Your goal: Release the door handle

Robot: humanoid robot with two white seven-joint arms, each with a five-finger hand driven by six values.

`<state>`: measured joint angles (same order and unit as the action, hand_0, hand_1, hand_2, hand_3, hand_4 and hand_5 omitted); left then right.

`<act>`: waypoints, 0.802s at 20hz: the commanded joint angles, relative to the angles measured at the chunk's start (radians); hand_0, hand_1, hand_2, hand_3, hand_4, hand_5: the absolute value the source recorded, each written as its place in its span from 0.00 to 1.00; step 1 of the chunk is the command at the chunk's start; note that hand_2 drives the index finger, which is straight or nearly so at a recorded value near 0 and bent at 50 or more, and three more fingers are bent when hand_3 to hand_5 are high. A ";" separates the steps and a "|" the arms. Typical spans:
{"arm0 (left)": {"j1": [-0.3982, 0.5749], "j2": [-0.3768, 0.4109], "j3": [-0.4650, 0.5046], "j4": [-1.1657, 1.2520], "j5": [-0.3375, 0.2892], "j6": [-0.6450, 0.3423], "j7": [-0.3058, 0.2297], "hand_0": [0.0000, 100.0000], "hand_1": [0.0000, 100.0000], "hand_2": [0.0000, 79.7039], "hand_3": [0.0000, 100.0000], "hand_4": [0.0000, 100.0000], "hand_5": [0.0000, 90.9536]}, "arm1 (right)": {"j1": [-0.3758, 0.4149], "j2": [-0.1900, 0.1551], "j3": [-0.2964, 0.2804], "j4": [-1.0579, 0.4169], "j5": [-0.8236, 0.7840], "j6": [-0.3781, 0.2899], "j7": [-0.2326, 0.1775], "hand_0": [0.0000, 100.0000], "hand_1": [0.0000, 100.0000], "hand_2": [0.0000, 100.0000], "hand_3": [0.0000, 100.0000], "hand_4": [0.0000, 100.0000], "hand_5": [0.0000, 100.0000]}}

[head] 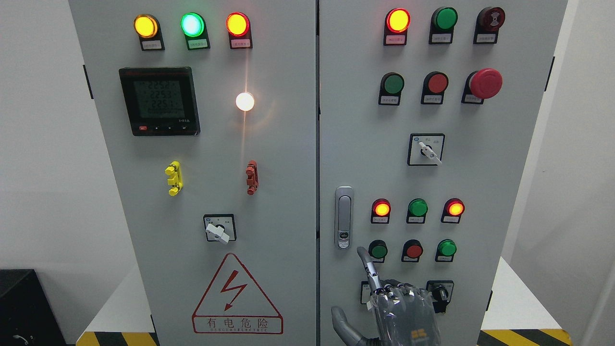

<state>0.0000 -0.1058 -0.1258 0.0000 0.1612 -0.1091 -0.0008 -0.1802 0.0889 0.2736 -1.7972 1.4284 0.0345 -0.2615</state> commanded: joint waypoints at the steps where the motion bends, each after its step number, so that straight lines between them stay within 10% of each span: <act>1: -0.026 0.000 0.000 0.029 0.001 0.000 0.001 0.12 0.56 0.00 0.00 0.00 0.00 | -0.036 0.002 0.022 0.084 0.046 0.004 -0.001 0.28 0.26 0.00 1.00 1.00 1.00; 16: -0.026 0.000 0.000 0.029 0.000 0.000 0.001 0.12 0.56 0.00 0.00 0.00 0.00 | -0.093 0.003 0.033 0.134 0.046 0.036 -0.001 0.28 0.26 0.01 1.00 1.00 1.00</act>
<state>0.0000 -0.1058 -0.1258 0.0000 0.1612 -0.1091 -0.0008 -0.2544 0.0910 0.2982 -1.7025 1.4717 0.0695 -0.2656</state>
